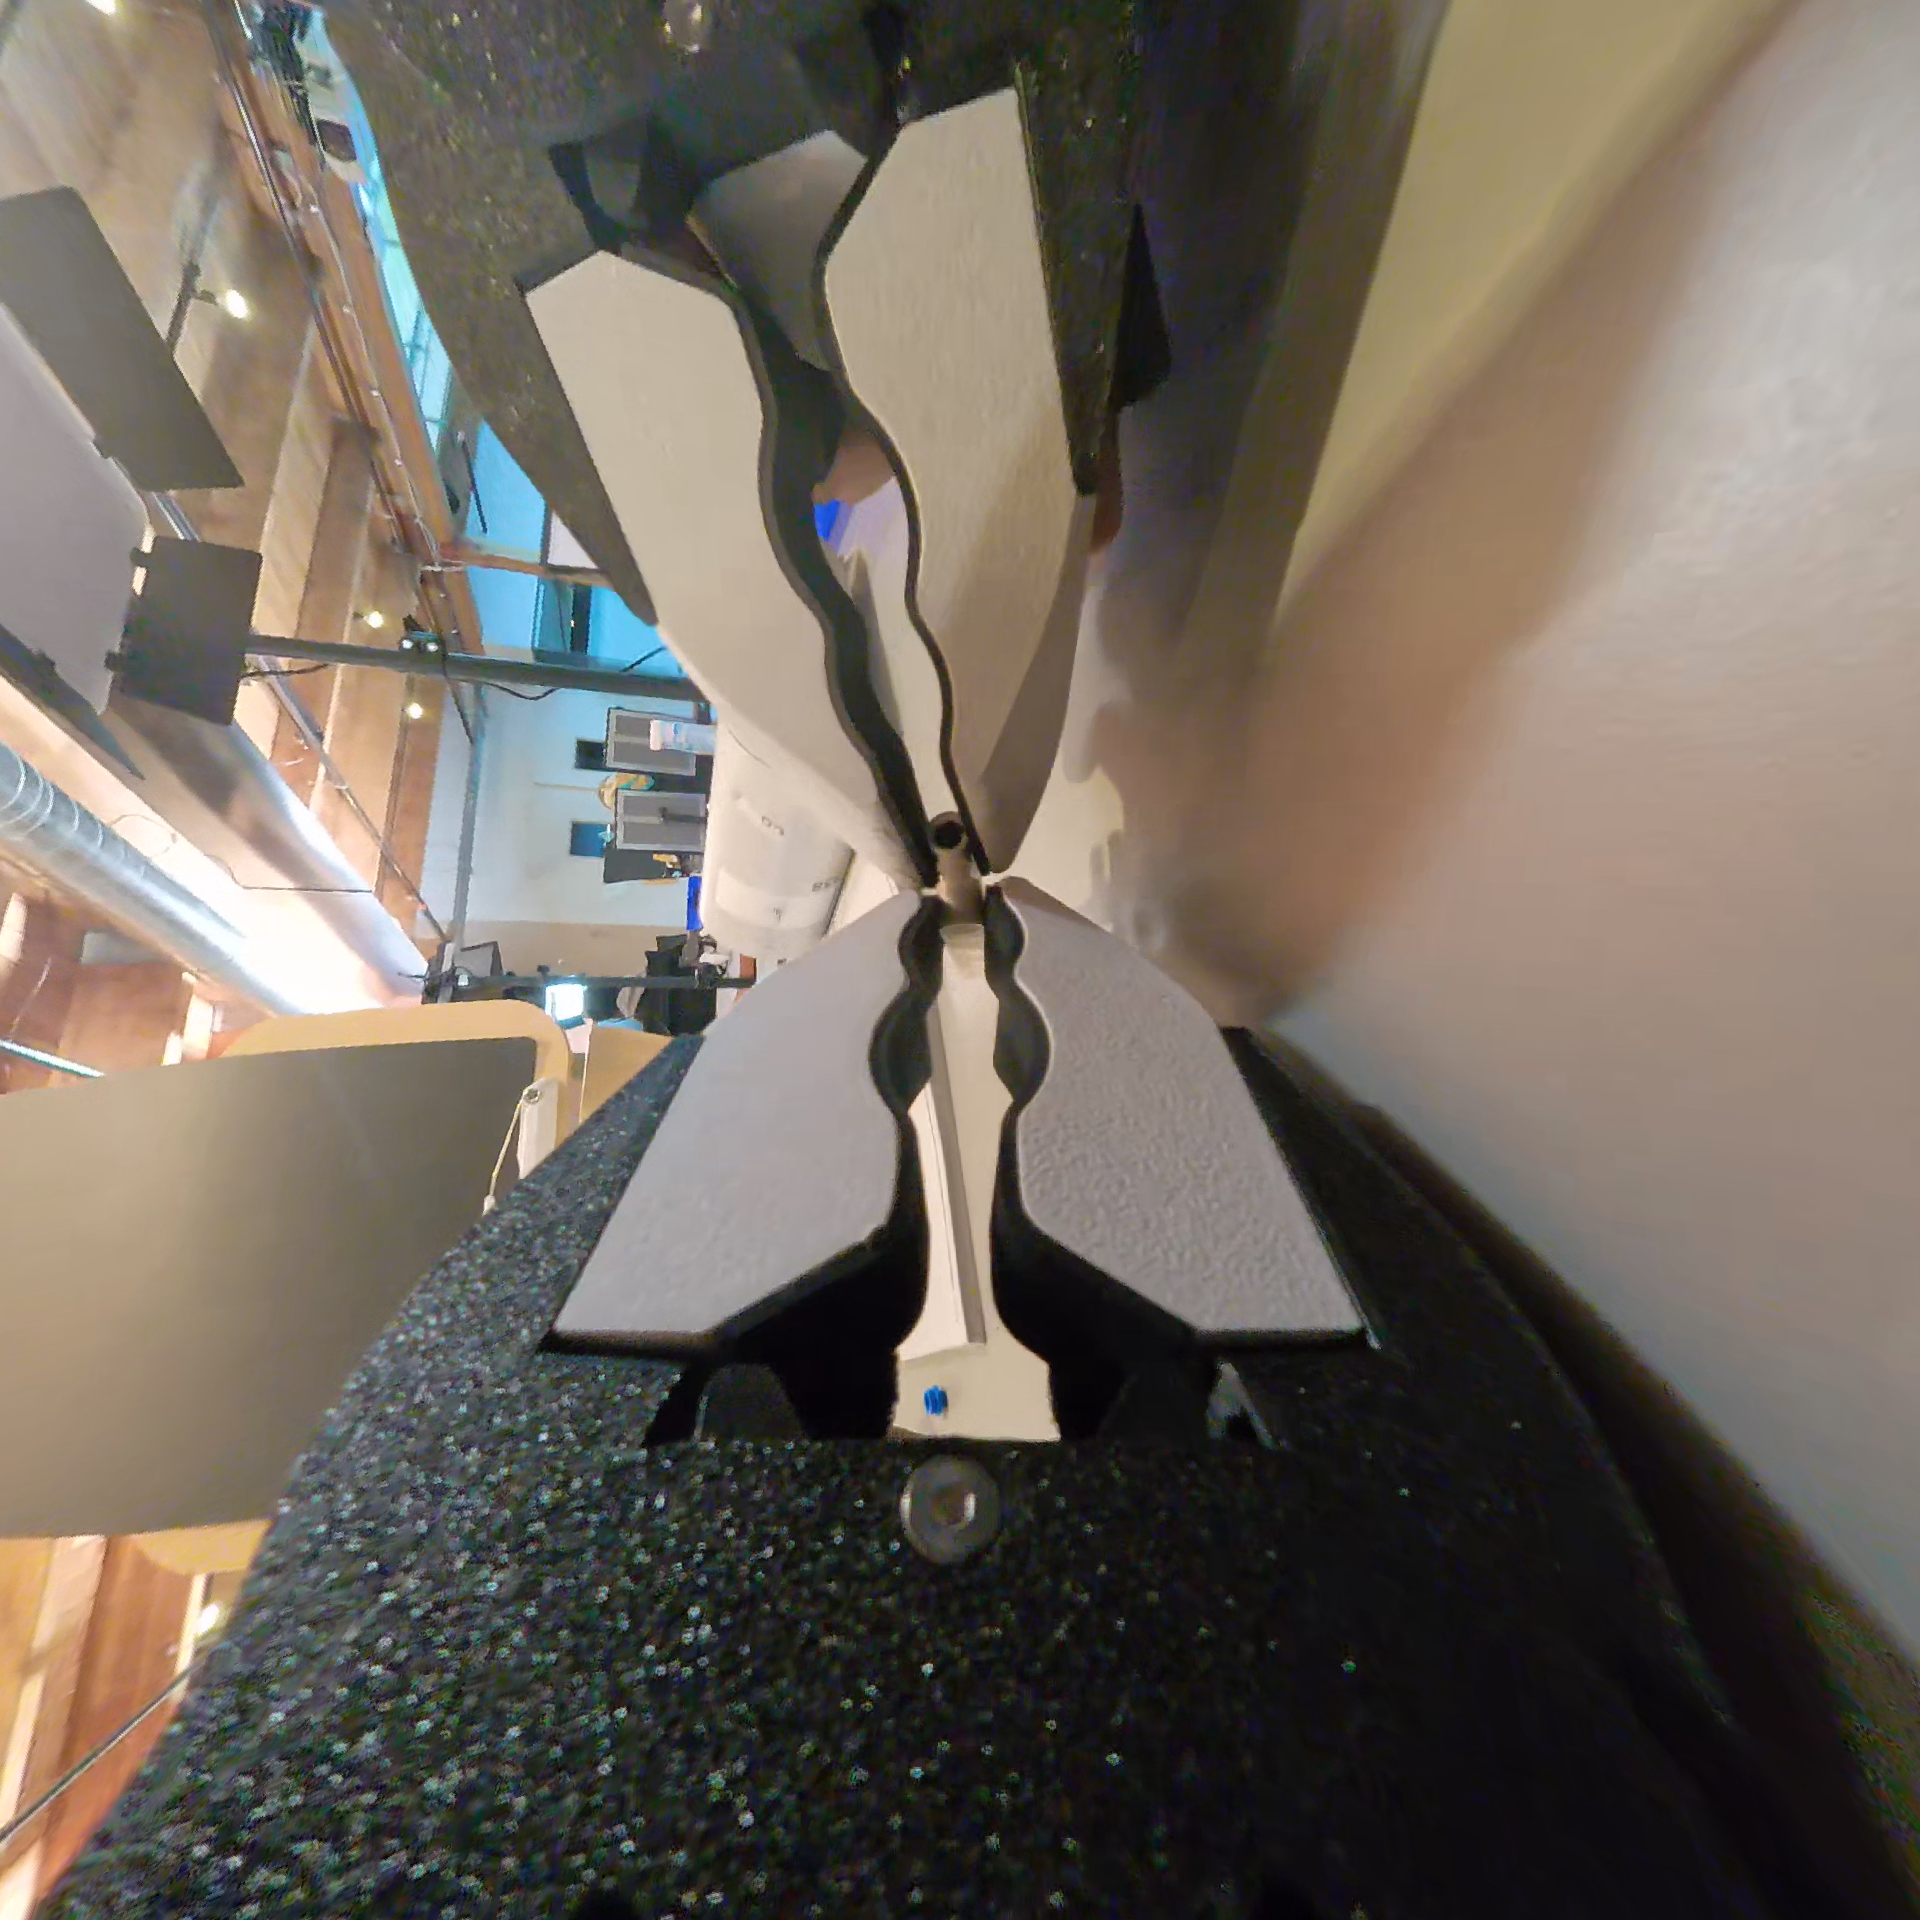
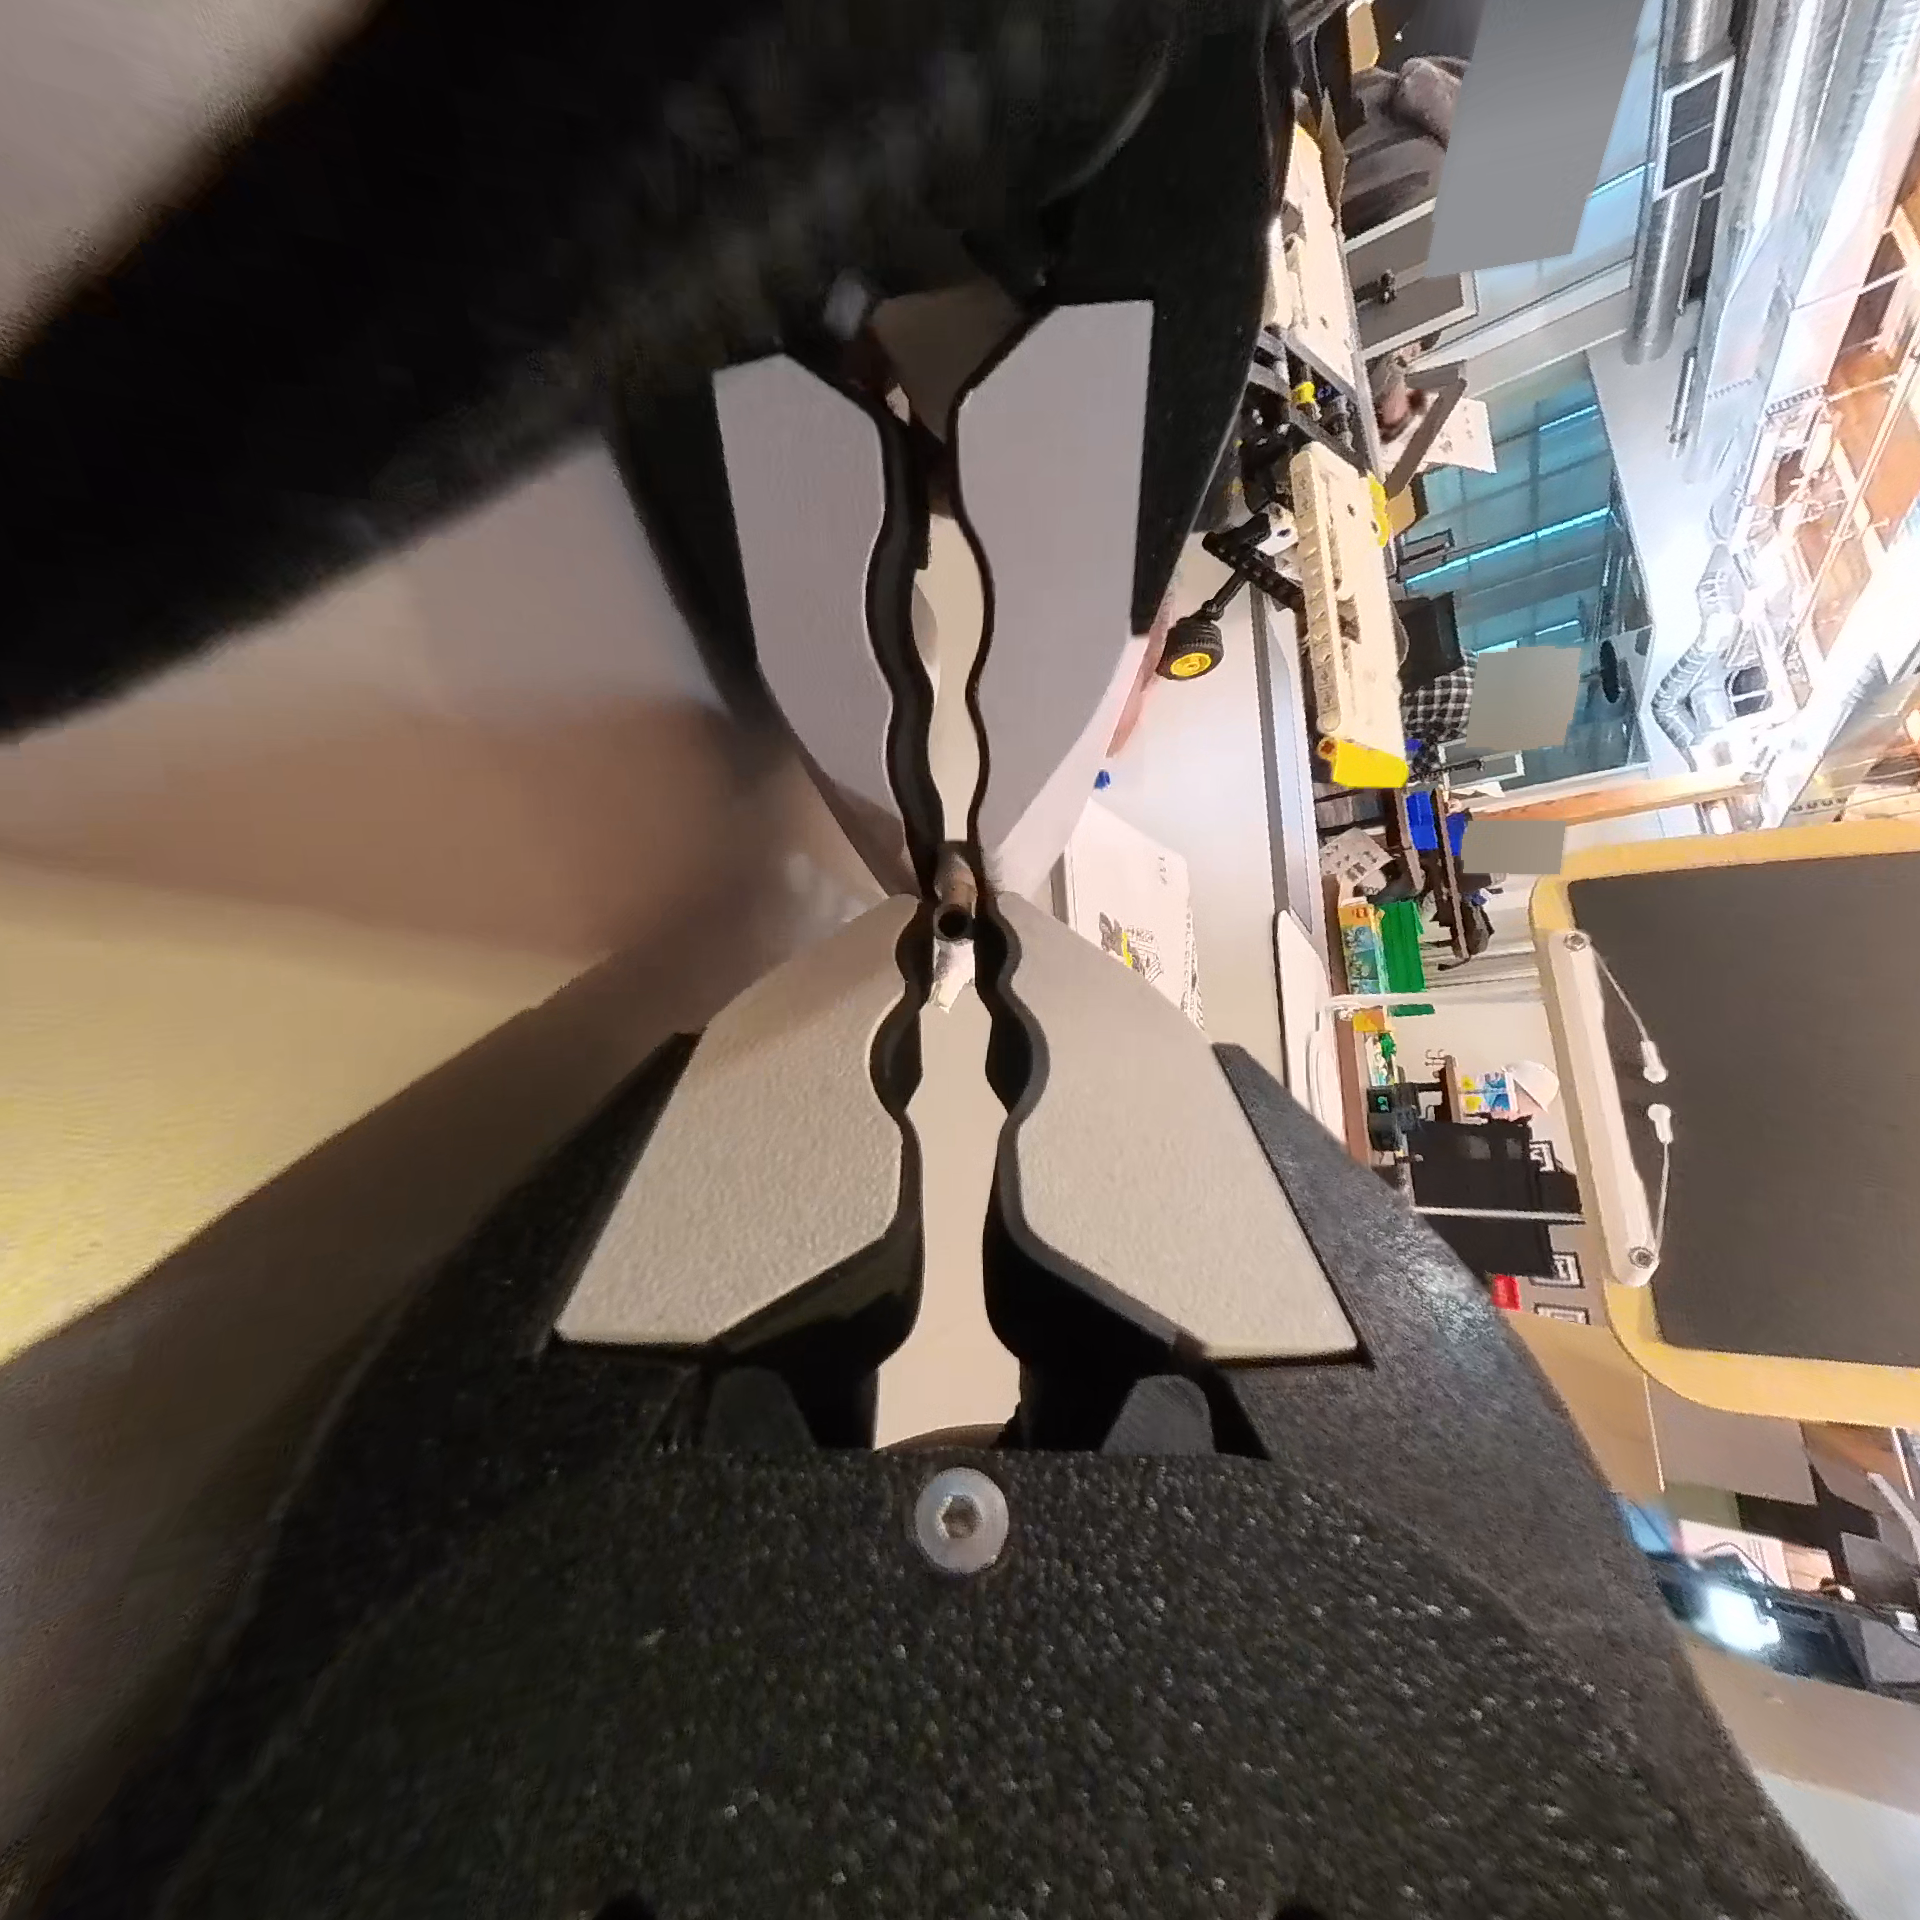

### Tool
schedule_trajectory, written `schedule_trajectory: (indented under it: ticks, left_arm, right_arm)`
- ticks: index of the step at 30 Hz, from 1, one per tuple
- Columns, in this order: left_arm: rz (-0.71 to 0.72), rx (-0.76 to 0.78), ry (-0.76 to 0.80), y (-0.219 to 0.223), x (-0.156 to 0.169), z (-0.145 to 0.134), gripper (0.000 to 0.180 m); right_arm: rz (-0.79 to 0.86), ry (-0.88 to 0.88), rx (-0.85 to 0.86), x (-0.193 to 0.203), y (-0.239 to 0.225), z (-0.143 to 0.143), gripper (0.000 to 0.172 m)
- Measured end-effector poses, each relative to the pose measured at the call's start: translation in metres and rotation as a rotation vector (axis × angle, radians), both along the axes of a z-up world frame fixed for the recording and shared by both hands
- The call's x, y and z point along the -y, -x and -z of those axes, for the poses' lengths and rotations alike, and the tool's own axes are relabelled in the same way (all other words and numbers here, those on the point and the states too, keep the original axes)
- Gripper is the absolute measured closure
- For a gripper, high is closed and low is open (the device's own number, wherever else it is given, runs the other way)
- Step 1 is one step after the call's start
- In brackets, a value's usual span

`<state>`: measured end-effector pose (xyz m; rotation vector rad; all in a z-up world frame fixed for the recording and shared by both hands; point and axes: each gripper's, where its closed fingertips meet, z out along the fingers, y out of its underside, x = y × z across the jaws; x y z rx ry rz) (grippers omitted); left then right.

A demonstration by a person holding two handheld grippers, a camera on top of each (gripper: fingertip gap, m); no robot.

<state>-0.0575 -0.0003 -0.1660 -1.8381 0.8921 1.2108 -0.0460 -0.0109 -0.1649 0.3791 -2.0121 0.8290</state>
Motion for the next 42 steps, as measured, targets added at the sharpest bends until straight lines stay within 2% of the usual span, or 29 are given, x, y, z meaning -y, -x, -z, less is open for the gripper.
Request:
schedule_trajectory:
  ticks: [3, 7, 13, 21, 28, 32, 37, 39, 42]
  left_arm:
    - [0.003, 0.012, 0.013, -0.001, 0.001, 0.003, 0.171]
    - [-0.093, 0.050, 0.010, 0.026, 0.019, 0.004, 0.172]
    - [-0.073, 0.087, 0.040, 0.019, 0.011, 0.008, 0.172]
    - [-0.118, 0.143, 0.038, 0.022, 0.008, 0.008, 0.172]
    - [-0.135, 0.196, 0.003, 0.024, 0.011, 0.006, 0.172]
    - [-0.126, 0.210, -0.014, 0.021, 0.011, 0.004, 0.172]
    - [-0.114, 0.232, -0.021, 0.017, 0.010, 0.004, 0.172]
    - [-0.110, 0.231, -0.016, 0.015, 0.010, 0.005, 0.172]
    - [-0.105, 0.230, -0.013, 0.013, 0.009, 0.005, 0.172]
  right_arm:
    - [0.012, -0.006, -0.008, -0.003, 0.000, 0.002, 0.164]
    - [0.080, -0.026, -0.021, -0.026, 0.012, 0.004, 0.165]
    - [0.060, -0.021, 0.017, -0.025, 0.010, 0.008, 0.165]
    - [0.072, 0.007, 0.067, -0.026, 0.014, 0.007, 0.165]
    - [0.155, 0.079, 0.029, -0.036, 0.017, -0.016, 0.164]
    - [0.285, 0.133, -0.006, -0.064, 0.010, -0.037, 0.165]
    - [0.452, 0.180, -0.006, -0.116, -0.014, -0.061, 0.165]
    - [0.514, 0.193, -0.002, -0.145, -0.024, -0.077, 0.165]
    - [0.679, 0.243, 0.016, -0.213, -0.030, -0.102, 0.165]
